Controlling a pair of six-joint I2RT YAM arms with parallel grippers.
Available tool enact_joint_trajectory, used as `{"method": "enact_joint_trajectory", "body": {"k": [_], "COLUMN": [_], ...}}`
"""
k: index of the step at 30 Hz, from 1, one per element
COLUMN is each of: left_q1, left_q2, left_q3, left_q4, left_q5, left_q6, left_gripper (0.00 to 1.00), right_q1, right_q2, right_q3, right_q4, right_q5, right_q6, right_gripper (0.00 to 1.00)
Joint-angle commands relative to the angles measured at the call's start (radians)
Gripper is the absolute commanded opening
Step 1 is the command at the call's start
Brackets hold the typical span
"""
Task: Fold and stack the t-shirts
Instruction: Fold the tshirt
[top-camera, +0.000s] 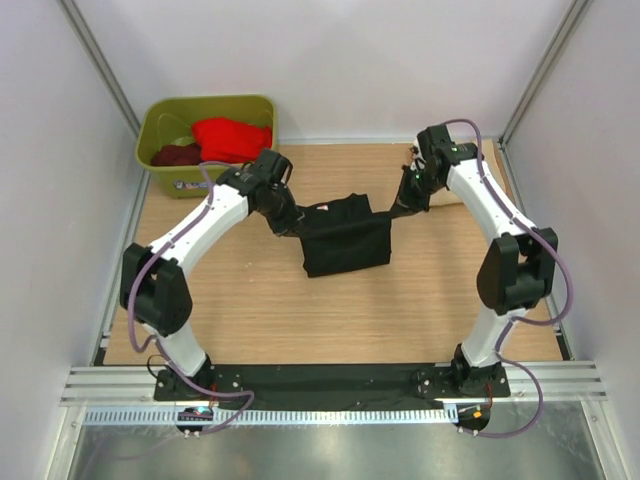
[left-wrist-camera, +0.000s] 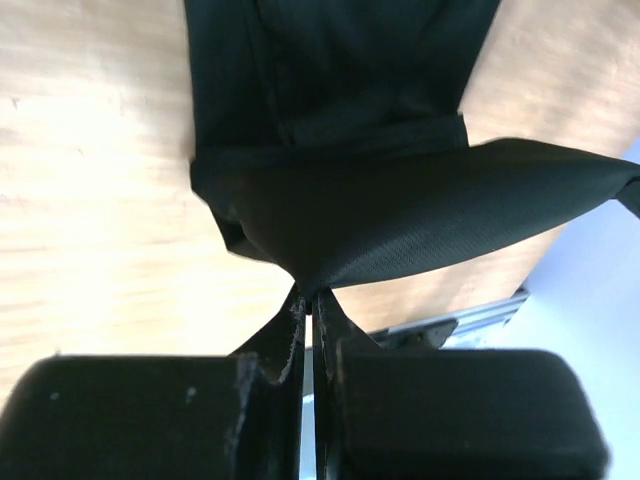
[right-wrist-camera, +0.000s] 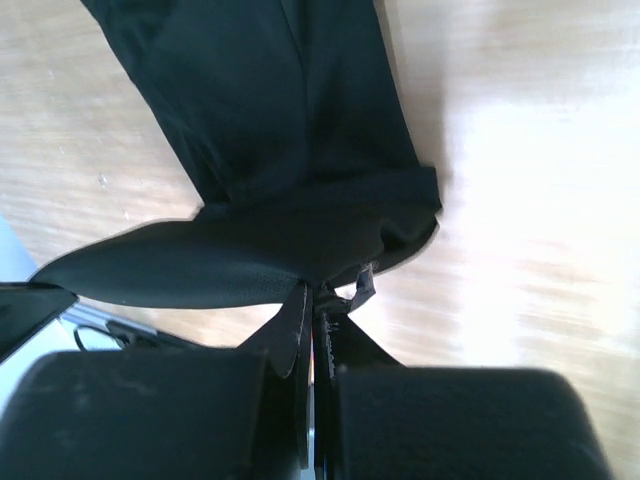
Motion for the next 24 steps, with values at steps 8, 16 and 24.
{"method": "enact_joint_trajectory", "body": {"k": [8, 16, 24], "left_q1": [0.127, 0.201, 0.254], "left_q2": [0.189, 0.311, 0.457], "left_q3": [0.182, 0.3, 0.429], "left_q4": [0.032, 0.08, 0.117], "left_q5": [0.059, 0.097, 0.105], "left_q6": [0.057, 0.064, 0.074], "left_gripper": [0.0, 0.0, 0.0], "right_q1": [0.001, 0.001, 0.001], "right_q2": [0.279, 0.441, 0.567], "right_q3": [0.356, 0.546, 0.569], "right_q4": [0.063, 0.19, 0.472], "right_q5": [-0.026, -0.115, -0.186], "right_q6": [0.045, 0.132, 0.267], "right_gripper": [0.01, 0.01, 0.01]}}
